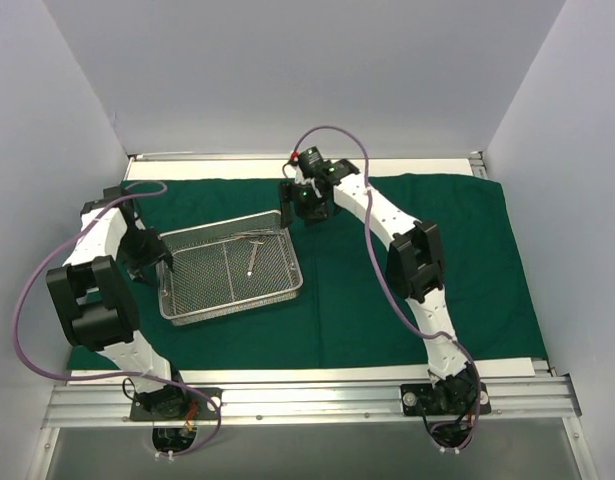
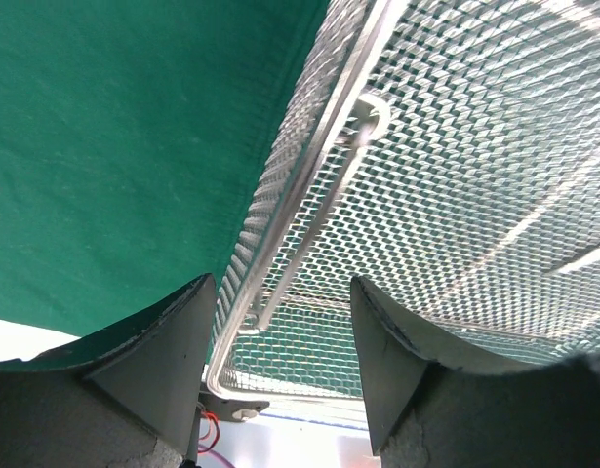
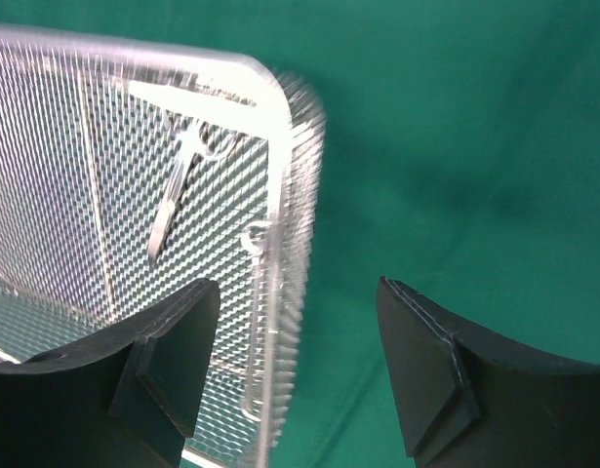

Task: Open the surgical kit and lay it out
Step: Place the container in the surgical kit, then pick up the medical item from the container.

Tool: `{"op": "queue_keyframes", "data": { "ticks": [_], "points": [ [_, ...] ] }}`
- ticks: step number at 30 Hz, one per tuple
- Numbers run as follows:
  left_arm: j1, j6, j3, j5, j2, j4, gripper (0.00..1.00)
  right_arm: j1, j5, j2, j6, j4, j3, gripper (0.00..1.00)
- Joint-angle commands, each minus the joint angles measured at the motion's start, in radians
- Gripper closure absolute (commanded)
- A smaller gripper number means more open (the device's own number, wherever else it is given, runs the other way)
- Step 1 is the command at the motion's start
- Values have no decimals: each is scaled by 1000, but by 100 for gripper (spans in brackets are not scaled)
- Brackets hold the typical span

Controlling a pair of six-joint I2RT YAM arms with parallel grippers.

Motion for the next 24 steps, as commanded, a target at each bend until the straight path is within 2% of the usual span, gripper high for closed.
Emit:
{"op": "queue_keyframes", "data": {
  "ticks": [1, 6, 10, 12, 14, 17, 20, 24],
  "points": [
    [9, -13, 92, -7, -85, -28, 34, -56, -13, -78, -3, -65, 88, 34],
    [8, -13, 105, 14, -154, 25, 34, -42, -28, -82, -83, -77, 106, 32],
    [-5, 6, 111, 53, -185, 51, 35, 12, 41, -93, -149, -57, 115, 32],
    [-21, 15, 124, 65, -184, 51, 36, 45, 107, -111, -152, -21, 122, 32],
    [-24, 6, 120, 91, -176, 50, 36, 56, 90, -125, -118, 21, 125, 33],
    [-32, -10, 102, 134, -173, 57, 37, 62, 44, -121, -14, 67, 164, 41],
    [-51, -37, 62, 159, -193, 65, 39, 72, -38, -92, 12, 73, 175, 56],
    [-93, -68, 26, 121, -268, 87, 41, 131, 21, -107, -67, 64, 122, 58]
  ]
}}
